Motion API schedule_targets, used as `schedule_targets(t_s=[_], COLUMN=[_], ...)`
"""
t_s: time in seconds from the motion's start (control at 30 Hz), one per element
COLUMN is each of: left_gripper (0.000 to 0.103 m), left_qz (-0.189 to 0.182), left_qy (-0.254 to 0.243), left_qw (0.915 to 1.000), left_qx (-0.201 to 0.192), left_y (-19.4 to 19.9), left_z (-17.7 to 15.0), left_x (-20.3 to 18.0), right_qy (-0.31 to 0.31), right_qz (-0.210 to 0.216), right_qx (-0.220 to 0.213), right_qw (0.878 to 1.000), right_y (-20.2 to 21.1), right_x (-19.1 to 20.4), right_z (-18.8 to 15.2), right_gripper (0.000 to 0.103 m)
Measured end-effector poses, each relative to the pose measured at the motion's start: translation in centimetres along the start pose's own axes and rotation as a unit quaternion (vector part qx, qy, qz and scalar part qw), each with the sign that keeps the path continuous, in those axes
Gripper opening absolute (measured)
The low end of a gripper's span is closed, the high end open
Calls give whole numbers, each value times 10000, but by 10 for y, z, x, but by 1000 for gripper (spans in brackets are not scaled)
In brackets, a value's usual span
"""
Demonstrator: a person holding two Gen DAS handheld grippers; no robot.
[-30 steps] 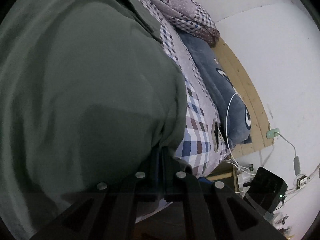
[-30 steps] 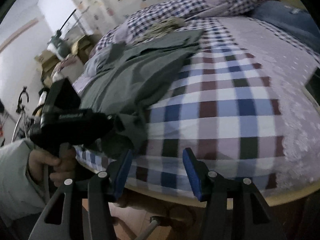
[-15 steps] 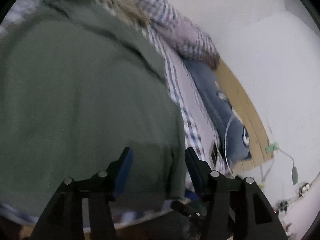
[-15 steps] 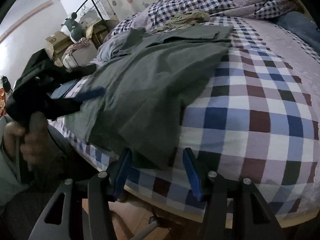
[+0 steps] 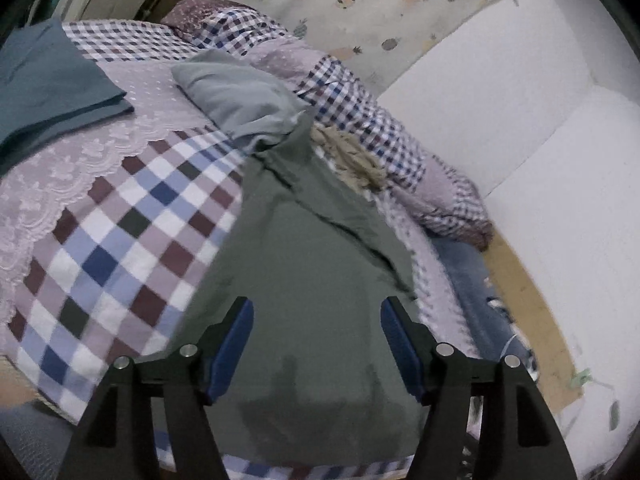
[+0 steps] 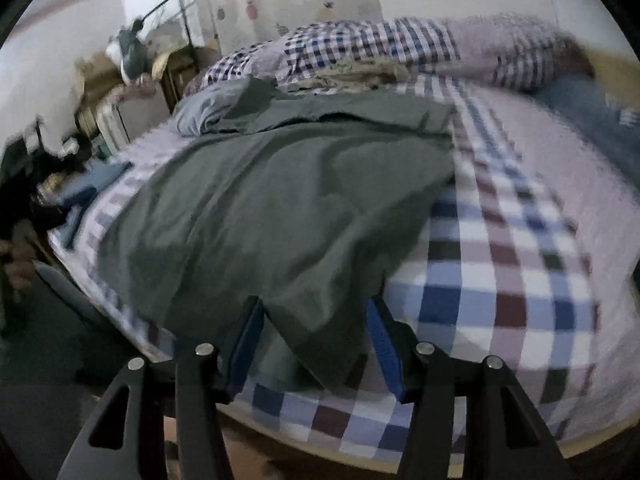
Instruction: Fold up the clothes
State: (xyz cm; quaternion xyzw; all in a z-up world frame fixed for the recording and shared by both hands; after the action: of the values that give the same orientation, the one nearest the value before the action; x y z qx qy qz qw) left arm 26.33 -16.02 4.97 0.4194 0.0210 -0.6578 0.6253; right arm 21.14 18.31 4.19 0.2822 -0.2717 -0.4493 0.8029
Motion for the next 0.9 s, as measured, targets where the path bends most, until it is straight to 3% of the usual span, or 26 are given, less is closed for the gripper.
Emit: schedule_targets(t_s=[0.17, 0.2, 0.27, 0.37, 0.43, 0.53, 0.6, 0.77, 0.9], left_gripper=[70, 70, 70, 70, 70, 70, 70, 70, 69], left_qz=[514, 610, 830, 1121, 1282, 1379, 1439, 1652, 1508], left_qy=[200, 280, 422, 467, 436, 369, 342, 281, 192], left_qw=[9981, 9971, 9943, 9898, 9863, 9834, 9815, 9737, 9705], left_qx=[293, 352, 518, 748, 943, 1124, 1213, 1541, 1874], left_y=[-4, -2, -2, -2, -4, -9, -12, -22, -36], left_z=[-6, -7, -10, -16, -20, -26, -27, -35, -44], left_x=[33, 40, 56, 72, 77, 80, 82, 83, 78], right_qy=[358, 330, -100, -938, -1705, -2841, -3292, -3385, -3441], right_qz=[-635, -705, -656, -687, -717, -716, -551, -264, -199], right_qx=[295, 363, 361, 229, 182, 104, 17, -119, 46], right_qw=[9969, 9963, 9971, 9930, 9826, 9561, 9427, 9405, 9387], right_y=[-19, -21, -15, 2, 14, 31, 37, 42, 35], right_x=[6, 3, -14, -48, -80, -125, -142, -145, -148], right_z=[-5, -6, -1, 3, 0, -13, -19, -19, -23], right_gripper=[57, 41, 19, 10, 10, 10, 12, 15, 26])
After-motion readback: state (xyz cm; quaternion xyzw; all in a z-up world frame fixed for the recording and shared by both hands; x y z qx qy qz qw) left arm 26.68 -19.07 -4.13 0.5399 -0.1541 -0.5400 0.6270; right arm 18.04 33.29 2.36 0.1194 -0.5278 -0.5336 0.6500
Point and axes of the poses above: each gripper's, at about its wrist camera, not at the fingertips, and y roughly against the way its jaws point, x to its left, z to its top, the point moved 4 cm from there along -y, roughly the way its jaws point, and after that the axes turned 7 degrees about -y, right-handed, at the moved point
